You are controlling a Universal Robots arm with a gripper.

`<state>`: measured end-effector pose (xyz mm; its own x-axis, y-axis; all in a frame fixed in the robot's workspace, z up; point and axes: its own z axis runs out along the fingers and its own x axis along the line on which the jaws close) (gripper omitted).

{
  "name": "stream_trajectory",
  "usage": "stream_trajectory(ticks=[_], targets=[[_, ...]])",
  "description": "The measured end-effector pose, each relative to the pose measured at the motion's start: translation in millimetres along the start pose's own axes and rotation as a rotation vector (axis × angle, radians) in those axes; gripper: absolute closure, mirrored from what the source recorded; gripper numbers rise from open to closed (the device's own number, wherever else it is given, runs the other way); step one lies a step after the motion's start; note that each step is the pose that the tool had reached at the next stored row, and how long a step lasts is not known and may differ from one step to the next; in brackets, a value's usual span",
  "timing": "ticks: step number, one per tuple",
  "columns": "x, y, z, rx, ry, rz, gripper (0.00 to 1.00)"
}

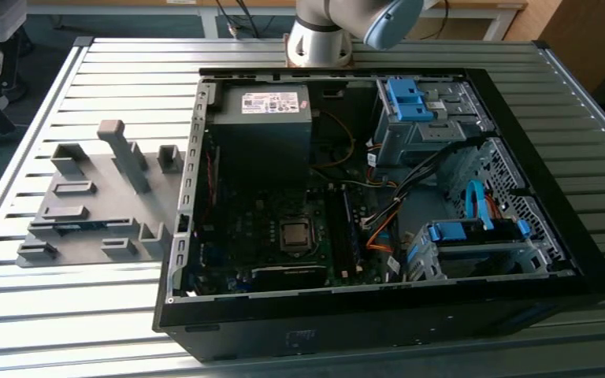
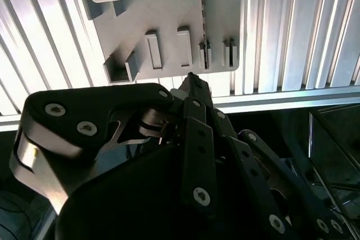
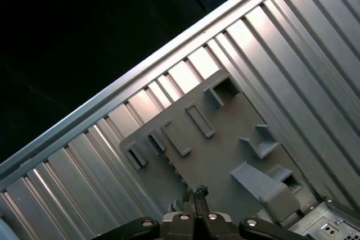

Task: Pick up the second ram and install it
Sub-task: 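Pick up the second ram and move it above second insertion slot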

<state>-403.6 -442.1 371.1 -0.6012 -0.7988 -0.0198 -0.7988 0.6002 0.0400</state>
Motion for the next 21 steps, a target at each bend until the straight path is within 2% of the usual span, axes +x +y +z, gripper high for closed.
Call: stream_trajectory(ticks=[13,18,21], targets=[[0.0,0.0,0.7,-0.0042,0.0085,-0.211,0.89],[0.1,-0.1,0.7,-0.0053,0.0107,-0.268,0.89],[0.1,-0.1,0.8,-0.0054,0.011,-0.274,0.89]])
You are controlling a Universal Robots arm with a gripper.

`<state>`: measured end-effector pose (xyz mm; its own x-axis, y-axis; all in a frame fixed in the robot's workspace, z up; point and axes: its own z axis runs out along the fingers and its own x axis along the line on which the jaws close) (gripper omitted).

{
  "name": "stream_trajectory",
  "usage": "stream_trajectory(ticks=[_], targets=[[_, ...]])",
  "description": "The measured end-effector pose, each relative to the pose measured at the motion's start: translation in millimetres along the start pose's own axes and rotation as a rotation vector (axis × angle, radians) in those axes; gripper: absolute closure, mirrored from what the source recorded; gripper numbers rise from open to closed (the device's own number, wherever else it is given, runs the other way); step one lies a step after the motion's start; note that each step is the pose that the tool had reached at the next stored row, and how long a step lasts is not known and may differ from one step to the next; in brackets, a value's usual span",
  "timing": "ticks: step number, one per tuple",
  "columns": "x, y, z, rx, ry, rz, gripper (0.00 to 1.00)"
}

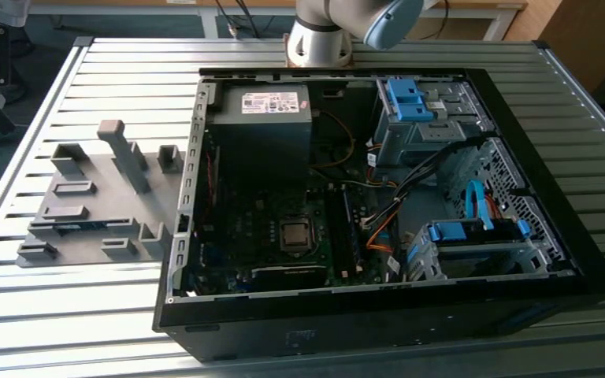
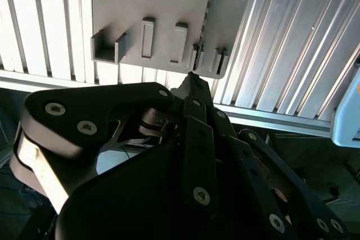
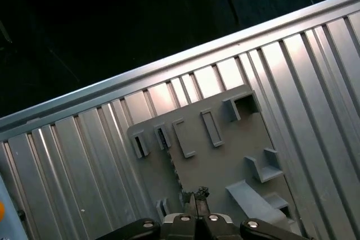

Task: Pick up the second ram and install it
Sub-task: 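Pick up the second ram and move it above second insertion slot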

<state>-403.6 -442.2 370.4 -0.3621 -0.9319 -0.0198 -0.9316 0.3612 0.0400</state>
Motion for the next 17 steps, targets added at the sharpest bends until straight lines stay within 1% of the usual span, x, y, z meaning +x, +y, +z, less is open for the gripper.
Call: stream_trajectory(ticks=[12,14,17], targets=[[0.0,0.0,0.0,-0.0001,-0.0001,-0.001,0.89],[0.0,0.0,0.0,-0.0002,0.0,-0.008,0.89],[0.0,0.0,0.2,-0.0008,0.0008,-0.035,0.89]])
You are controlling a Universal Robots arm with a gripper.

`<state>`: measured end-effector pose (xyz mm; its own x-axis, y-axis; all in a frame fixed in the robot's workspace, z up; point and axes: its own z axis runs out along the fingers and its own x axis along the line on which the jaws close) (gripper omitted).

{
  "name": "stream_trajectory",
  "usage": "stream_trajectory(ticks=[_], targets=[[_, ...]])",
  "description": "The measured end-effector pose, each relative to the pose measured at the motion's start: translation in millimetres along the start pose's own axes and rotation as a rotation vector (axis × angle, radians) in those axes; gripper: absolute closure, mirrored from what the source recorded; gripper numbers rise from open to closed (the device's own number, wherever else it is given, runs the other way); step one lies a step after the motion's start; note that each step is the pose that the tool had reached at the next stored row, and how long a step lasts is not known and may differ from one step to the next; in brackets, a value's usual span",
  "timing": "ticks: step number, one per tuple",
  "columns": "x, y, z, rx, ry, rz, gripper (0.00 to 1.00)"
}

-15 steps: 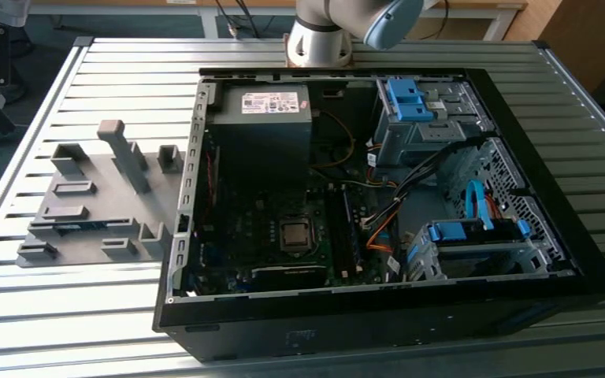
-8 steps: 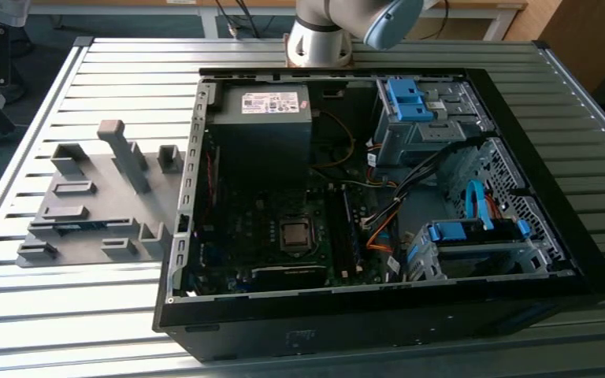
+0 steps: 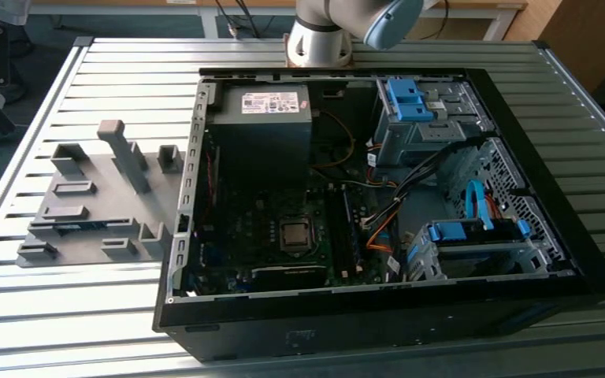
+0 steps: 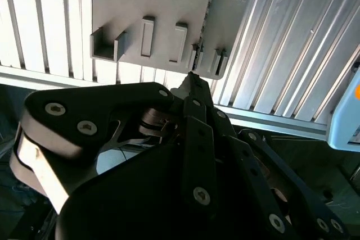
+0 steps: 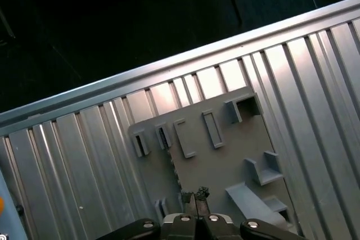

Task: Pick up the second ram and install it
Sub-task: 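Pick up the second ram and move it above second insertion slot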

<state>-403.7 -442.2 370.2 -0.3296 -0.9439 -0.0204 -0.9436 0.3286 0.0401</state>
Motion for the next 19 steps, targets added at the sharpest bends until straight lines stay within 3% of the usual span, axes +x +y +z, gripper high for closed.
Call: stream_trajectory(ticks=[11,19], targets=[[0.0,-0.1,0.5,-0.0036,0.0073,-0.176,0.89],[0.0,0.0,0.6,-0.0039,0.0078,-0.191,0.89]])
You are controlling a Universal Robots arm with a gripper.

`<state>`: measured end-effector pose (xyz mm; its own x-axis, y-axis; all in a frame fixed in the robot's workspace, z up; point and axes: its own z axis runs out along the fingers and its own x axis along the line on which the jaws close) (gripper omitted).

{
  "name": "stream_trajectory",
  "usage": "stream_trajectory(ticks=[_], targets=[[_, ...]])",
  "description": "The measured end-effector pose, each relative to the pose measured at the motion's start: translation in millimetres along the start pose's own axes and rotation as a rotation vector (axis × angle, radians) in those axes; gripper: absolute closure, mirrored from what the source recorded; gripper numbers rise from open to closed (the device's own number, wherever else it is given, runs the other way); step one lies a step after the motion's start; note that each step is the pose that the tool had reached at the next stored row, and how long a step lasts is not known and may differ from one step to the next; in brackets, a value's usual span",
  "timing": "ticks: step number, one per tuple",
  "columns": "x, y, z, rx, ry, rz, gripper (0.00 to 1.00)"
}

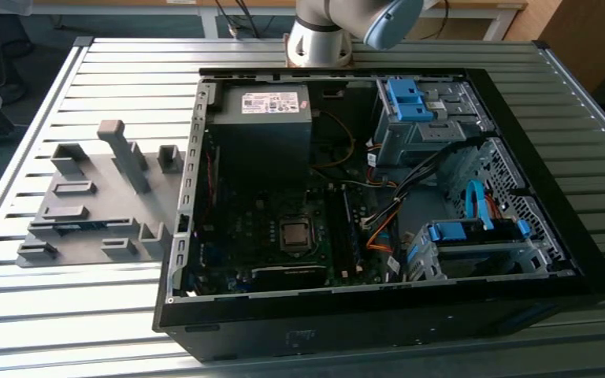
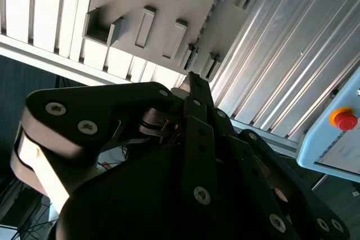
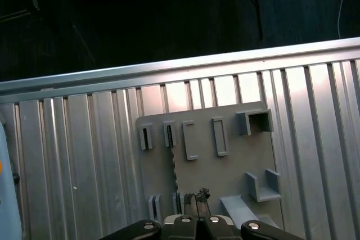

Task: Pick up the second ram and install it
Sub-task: 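Pick up the second ram and move it above second insertion slot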

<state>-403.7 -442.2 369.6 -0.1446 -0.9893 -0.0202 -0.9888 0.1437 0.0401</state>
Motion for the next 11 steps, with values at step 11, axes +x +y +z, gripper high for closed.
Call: stream_trajectory(ticks=[11], targets=[[0.0,0.0,0.2,-0.0005,0.0009,-0.023,0.89]])
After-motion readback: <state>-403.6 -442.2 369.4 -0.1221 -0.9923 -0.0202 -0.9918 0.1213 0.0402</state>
